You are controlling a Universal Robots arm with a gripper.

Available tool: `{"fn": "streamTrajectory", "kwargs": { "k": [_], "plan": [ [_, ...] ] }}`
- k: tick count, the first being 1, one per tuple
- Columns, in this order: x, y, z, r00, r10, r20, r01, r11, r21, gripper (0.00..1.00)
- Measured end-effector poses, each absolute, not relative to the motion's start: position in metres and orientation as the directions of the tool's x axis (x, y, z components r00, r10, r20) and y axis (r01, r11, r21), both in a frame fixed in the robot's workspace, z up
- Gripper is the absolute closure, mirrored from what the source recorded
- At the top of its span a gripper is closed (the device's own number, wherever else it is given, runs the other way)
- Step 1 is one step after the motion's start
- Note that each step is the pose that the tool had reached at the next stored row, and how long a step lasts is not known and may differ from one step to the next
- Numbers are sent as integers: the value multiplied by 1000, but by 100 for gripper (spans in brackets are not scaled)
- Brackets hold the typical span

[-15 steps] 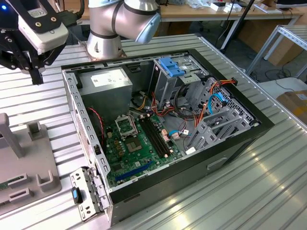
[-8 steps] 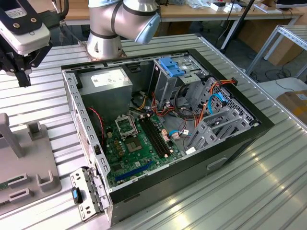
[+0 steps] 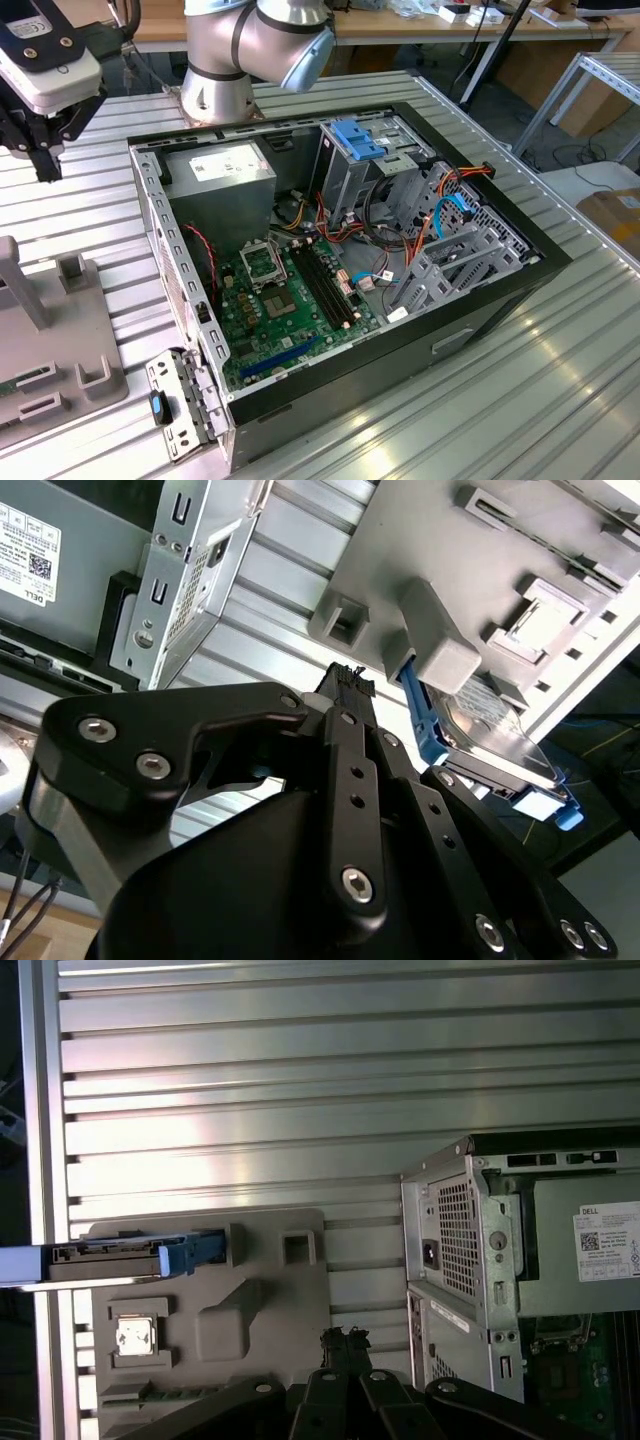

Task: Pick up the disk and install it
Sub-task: 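Reach for the disk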

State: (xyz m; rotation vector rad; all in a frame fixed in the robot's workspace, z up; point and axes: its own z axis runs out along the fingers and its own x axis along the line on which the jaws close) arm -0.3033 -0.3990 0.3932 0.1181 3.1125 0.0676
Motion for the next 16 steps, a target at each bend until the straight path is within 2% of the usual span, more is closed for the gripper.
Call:
{"fn": "streamTrajectory", "kwargs": {
  "k": [16],
  "plan": [
    [-310,-399,393,-997,76,-24,75,996,44,89]
  ]
}}
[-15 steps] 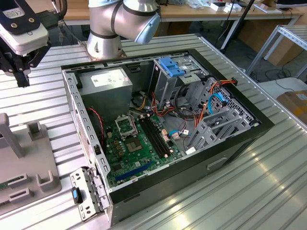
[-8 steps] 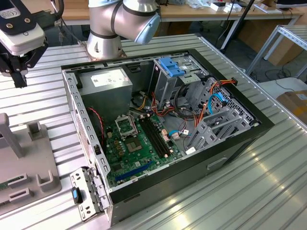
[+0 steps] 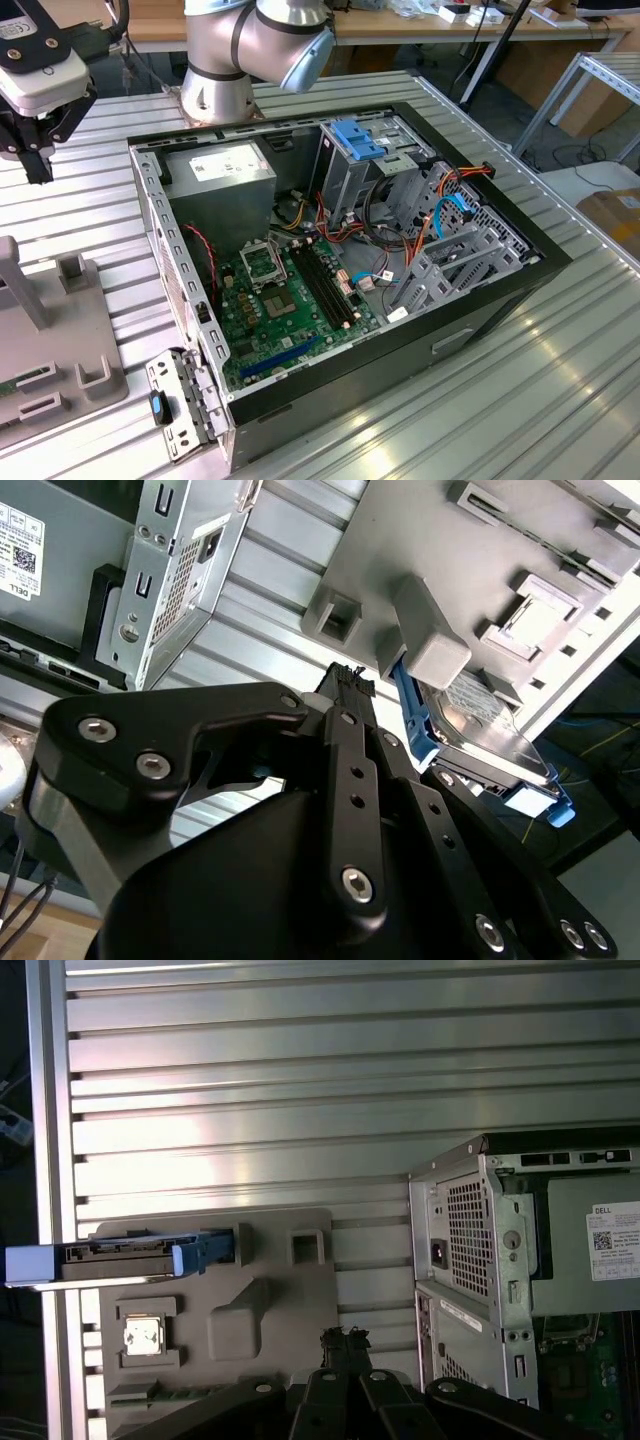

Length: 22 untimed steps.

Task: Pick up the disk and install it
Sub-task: 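Reach for the disk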

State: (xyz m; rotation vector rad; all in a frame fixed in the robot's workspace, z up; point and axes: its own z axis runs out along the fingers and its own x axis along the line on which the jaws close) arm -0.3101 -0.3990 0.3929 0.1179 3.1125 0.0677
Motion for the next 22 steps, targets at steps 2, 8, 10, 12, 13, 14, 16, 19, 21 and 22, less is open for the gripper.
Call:
{"fn": "streamTrajectory", "kwargs": {
  "k": [2,8,10,12,13,14,16,19,21,22],
  "plan": [
    [-310,-399,393,-997,76,-24,75,996,44,89],
    [-311,-399,393,-997,76,-24,75,996,44,89],
    [-315,-399,393,-997,76,-25,75,996,44,89],
    [-320,-399,393,-997,76,-24,75,996,44,89],
    [-323,-399,393,-997,76,-24,75,996,44,89],
    [-325,-399,393,-997,76,-24,75,996,44,89],
    [-327,-399,393,-997,76,-24,75,996,44,89],
    [-327,-399,393,-997,76,-24,75,996,44,89],
    [-327,-399,393,-997,76,-24,75,996,44,89],
    [-327,-399,393,-997,76,-24,75,996,44,89]
  ]
}}
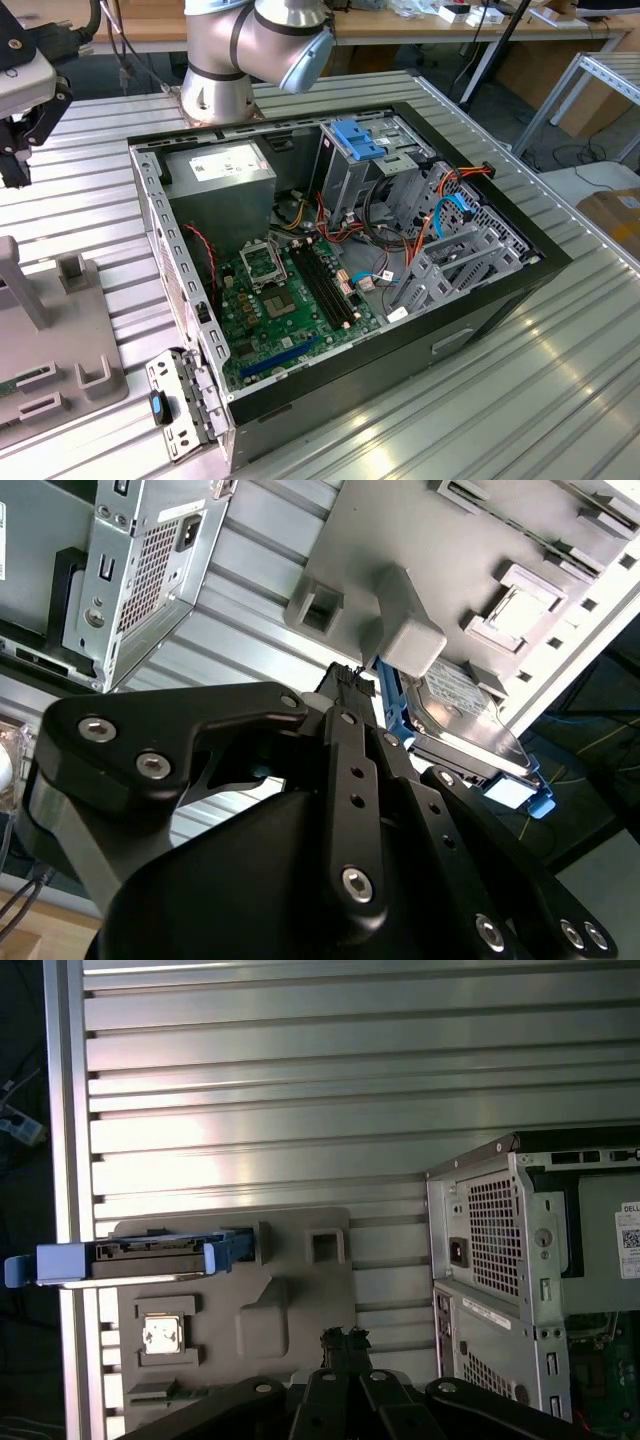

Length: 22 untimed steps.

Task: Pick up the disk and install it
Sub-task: 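Reach for the disk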

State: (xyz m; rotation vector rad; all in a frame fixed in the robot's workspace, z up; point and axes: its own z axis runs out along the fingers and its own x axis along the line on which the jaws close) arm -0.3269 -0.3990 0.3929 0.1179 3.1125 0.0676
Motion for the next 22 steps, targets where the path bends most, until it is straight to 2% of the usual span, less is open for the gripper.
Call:
{"fn": "streamTrajectory", "kwargs": {
  "k": [14,22],
  "plan": [
    [-327,-377,393,-997,76,-25,75,996,44,89],
    [-327,-375,393,-997,76,-24,75,996,44,89]
  ]
}}
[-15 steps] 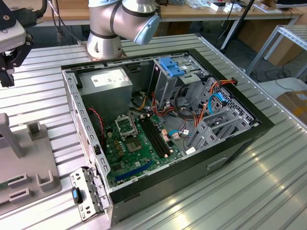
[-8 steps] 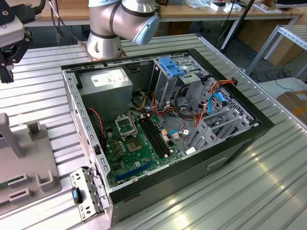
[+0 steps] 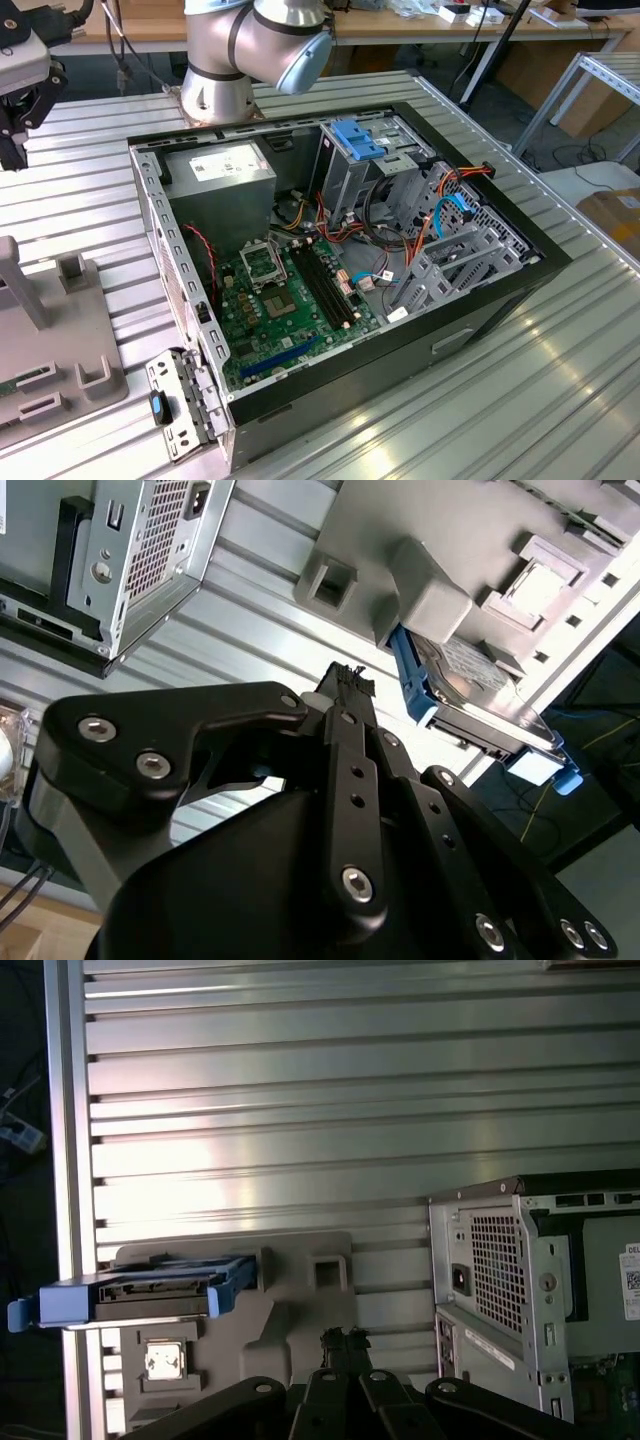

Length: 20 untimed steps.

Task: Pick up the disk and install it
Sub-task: 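Reach for the disk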

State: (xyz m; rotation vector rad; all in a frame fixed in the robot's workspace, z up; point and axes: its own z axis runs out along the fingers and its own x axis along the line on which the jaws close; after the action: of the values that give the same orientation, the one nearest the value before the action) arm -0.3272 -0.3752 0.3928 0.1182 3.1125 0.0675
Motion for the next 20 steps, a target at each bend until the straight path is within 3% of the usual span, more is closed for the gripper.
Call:
{"fn": "streamTrajectory", "kwargs": {
  "k": [20],
  "plan": [
    [-342,-366,393,-997,76,-24,75,996,45,89]
  ]
}}
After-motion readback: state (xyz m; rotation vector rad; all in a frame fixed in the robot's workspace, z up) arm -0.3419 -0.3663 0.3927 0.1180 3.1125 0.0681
